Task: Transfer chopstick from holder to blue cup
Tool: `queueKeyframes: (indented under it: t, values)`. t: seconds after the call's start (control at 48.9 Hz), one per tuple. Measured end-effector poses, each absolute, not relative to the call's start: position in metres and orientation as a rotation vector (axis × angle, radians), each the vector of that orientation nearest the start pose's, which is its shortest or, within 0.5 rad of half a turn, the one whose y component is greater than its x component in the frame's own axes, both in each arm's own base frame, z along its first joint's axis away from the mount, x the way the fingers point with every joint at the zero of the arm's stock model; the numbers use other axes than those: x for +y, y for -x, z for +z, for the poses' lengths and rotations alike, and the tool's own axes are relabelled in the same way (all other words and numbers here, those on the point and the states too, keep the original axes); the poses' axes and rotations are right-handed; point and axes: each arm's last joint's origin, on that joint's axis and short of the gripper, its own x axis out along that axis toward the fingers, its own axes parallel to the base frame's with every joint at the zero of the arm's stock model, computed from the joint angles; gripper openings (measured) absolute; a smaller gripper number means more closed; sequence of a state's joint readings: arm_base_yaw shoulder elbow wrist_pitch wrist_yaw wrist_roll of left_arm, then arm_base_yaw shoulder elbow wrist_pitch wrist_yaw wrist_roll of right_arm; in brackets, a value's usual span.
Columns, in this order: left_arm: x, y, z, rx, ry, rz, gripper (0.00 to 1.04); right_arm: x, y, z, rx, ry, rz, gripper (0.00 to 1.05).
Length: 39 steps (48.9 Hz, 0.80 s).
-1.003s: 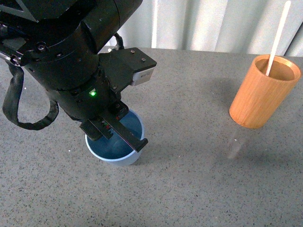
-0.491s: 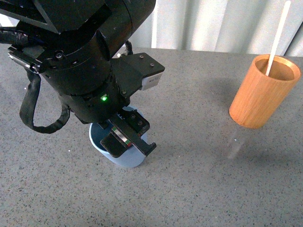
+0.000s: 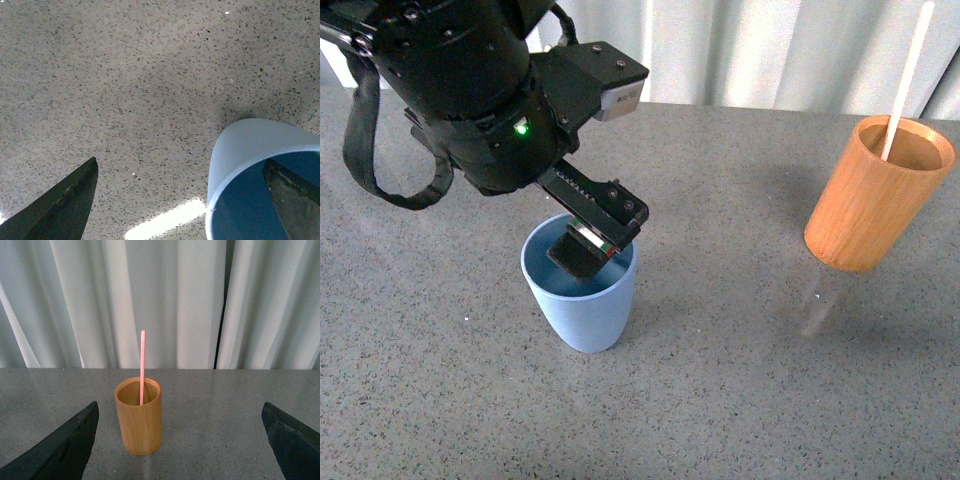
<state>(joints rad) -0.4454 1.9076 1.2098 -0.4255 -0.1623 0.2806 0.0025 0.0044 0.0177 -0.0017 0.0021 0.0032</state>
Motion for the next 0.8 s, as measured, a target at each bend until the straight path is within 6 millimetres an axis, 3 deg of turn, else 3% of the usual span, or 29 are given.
queueKeyframes:
  t: [0.164,0.348,0.614,0.798]
  values:
    - [-0.147,-0.343,0.17,0.992,-0.567,-0.377,0.98,0.0,-0.097,0.169,-0.012,-0.003,0.0,0.95]
    - [-0.122,-0.342,0.203,0.84,-0.523,-0.307,0.98,0.0,-0.097,0.169,-0.012,-0.003,0.0,0.95]
    - [-0.079,-0.322,0.252,0.544,-0.321,-0.141,0.98,0.0,-0.097,0.169,-0.012,-0.004,0.0,0.95]
    - [-0.077,-0.32,0.253,0.54,-0.301,-0.132,0.98,0.0,-0.097,0.169,-0.012,-0.003,0.001,0.95]
